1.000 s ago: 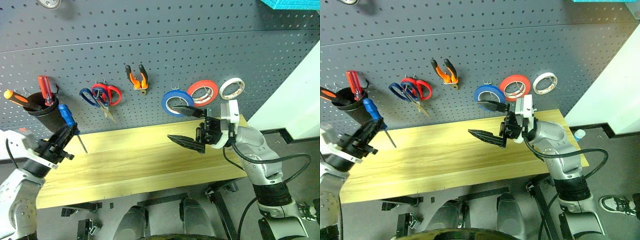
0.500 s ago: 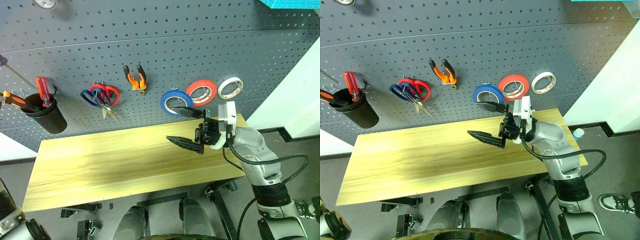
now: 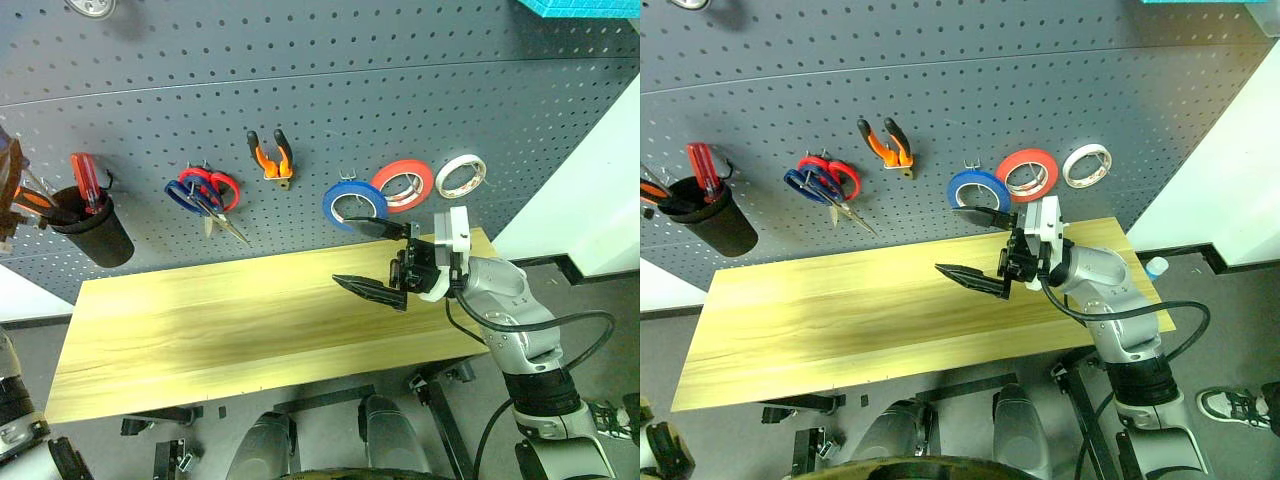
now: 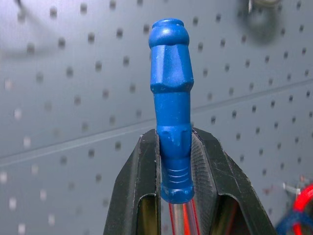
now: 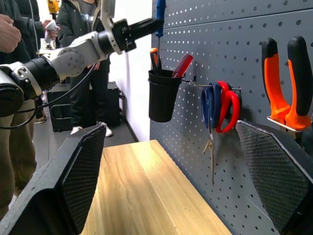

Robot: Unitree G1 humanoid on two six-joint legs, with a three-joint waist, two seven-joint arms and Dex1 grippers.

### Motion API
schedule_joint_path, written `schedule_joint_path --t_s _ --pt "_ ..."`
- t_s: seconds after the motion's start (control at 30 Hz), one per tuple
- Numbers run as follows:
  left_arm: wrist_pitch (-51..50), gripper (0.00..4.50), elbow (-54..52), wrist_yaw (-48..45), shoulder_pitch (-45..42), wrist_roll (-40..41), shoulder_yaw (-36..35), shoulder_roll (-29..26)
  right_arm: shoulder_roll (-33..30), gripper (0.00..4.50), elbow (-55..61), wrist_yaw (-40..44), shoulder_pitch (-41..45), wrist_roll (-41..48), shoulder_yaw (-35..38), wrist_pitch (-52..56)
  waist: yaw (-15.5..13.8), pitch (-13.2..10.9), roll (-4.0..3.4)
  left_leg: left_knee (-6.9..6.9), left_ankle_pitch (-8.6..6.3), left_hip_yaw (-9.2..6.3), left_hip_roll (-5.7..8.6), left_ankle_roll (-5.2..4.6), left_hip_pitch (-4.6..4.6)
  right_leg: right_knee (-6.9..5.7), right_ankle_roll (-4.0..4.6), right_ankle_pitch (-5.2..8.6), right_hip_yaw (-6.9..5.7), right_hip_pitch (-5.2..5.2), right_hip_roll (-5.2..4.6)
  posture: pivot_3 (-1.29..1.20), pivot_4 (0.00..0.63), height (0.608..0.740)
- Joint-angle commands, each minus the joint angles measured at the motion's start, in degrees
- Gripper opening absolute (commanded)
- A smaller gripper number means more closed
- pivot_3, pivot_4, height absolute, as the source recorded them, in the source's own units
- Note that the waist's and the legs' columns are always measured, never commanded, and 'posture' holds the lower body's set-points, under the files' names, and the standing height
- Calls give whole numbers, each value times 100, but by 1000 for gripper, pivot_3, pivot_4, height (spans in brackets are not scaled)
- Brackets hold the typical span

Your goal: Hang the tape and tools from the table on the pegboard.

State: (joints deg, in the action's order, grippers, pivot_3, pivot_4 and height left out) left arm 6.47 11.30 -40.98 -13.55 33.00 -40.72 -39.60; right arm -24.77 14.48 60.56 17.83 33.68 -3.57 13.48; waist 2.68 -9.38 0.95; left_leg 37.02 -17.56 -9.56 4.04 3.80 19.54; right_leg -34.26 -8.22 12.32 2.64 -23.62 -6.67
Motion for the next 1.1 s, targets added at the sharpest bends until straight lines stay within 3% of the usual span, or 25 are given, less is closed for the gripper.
schedule_joint_path --t_s 0.03,0.13,0.43,0.63,0.83,1.1 --pt "71 513 33 -46 47 66 -32 6 10 4500 185 6 11 6 6 -95 -1 0 0 0 0 0 0 0 0 0 0 0 0 0 0 -113 92 738" --pt "-113 513 -97 -65 129 156 9 6 12 4500 192 14 0 -9 -6 -88 -1 1 1 1 0 0 0 0 0 0 0 0 0 0 0 -112 93 738" --pt "-96 3510 -196 82 236 46 89 24 -28 4500 248 0 -66 -15 -4 -64 2 1 1 1 0 0 0 0 0 -1 0 0 0 0 0 -118 98 738" --pt "-505 3510 -902 133 196 583 124 166 -34 4500 229 13 -97 -58 -14 -78 -1 1 1 1 0 0 0 0 0 -1 0 0 0 0 0 -113 97 738" --pt "-1381 3510 -2353 -231 1066 1333 396 317 -110 4500 70 53 -231 -348 -64 -269 13 1 0 0 0 1 0 0 1 1 0 0 2 0 -1 -112 96 738" --pt "-697 3510 -2284 -721 2290 -83 1083 413 -333 4500 -983 85 -742 -1404 -78 -1440 42 2 0 3 0 7 -1 -1 -10 2 10 0 3 16 2 -102 97 738"
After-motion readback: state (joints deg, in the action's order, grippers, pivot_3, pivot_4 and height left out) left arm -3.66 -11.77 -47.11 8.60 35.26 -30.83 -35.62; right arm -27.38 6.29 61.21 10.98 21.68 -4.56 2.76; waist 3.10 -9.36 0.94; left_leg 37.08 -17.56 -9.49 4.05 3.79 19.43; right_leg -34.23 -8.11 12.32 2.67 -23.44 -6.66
